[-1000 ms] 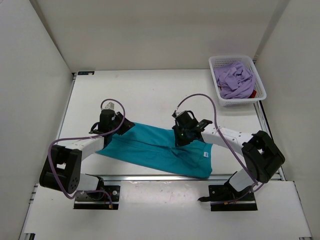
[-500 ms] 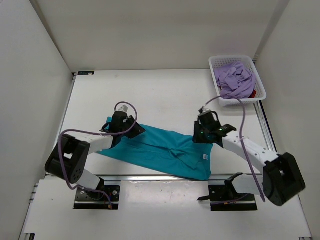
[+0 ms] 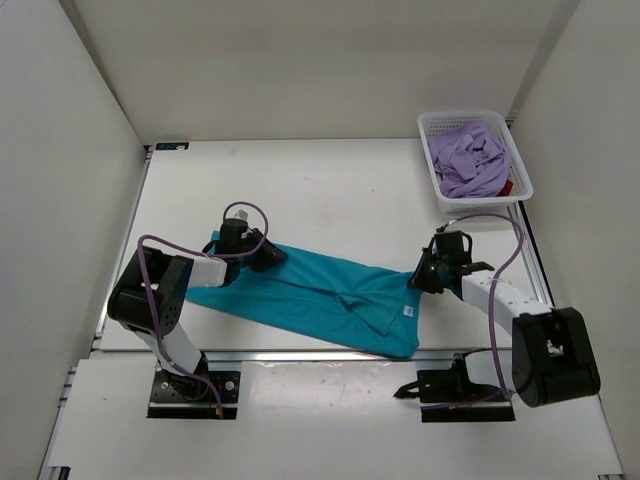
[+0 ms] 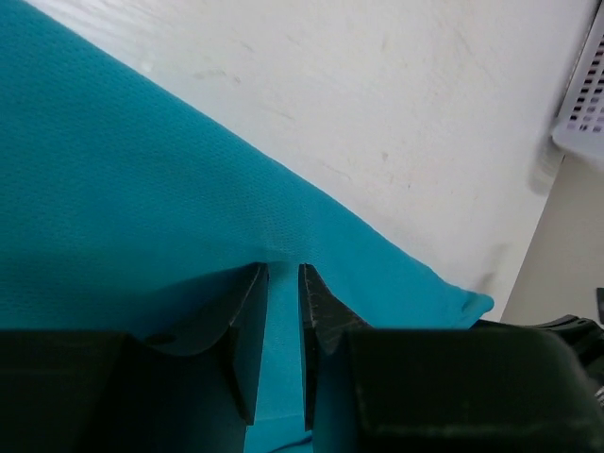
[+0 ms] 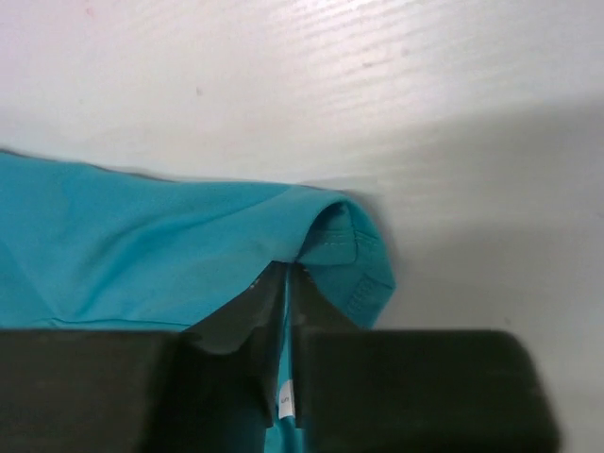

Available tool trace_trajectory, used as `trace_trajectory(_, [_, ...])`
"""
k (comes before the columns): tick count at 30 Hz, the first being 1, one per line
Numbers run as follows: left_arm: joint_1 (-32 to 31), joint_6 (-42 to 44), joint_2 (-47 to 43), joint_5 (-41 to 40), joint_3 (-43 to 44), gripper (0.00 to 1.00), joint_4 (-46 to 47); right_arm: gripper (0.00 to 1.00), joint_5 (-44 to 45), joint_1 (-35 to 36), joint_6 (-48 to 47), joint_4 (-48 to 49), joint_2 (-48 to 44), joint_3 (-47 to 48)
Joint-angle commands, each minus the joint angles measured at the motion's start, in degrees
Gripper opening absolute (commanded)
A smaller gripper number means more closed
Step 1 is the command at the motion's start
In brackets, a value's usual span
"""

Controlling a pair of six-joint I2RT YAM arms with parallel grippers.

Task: Fold and stack the t-shirts
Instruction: Fold the other side of the tshirt into a rectangle

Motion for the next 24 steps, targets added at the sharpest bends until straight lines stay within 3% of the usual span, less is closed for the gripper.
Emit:
trace_trajectory(1, [2.9, -1.1, 0.7, 1.1, -1.2, 0.31, 2.1, 0.03, -4.8, -2.3, 0.3, 10.2, 4.2, 3.2])
trace_trajectory(6, [7.3, -2.7, 0.4, 0.0, -1.8, 0.31, 3.6, 0.0, -7.1, -5.5, -0.1, 15.1, 15.1, 11.7])
trace_trajectory(13, [10.1, -4.0, 2.6, 1.1, 6.6, 0.32, 1.5, 0.02, -8.8, -8.4, -2.3, 10.4, 30.1, 34.1])
trace_trajectory(15, [10.2, -4.1, 1.4, 2.0, 7.5, 0.32, 1.2, 0.15, -5.5, -8.1, -3.7, 2.4, 31.2, 39.8])
trace_trajectory(17, [9.5, -3.4, -0.2, 1.7, 6.7, 0.33, 0.9, 0.31, -3.6, -6.8, -4.1, 0.5, 29.3, 40.0])
trace_trajectory(20, [7.8, -3.3, -3.7, 0.6, 4.1, 0.34, 1.5, 0.39, -1.2, -6.0, -3.4, 2.0, 23.2, 33.7])
trace_trajectory(22, [5.6, -2.3, -4.9, 0.2, 2.9, 0.33, 1.1, 0.34, -2.2, -4.6, -3.2, 5.2, 19.1, 29.7])
trace_trajectory(24, [4.3, -0.5, -4.7, -0.2, 2.6, 0.33, 0.2, 0.17, -4.0, -0.9, -5.7, 4.6, 19.0, 28.9])
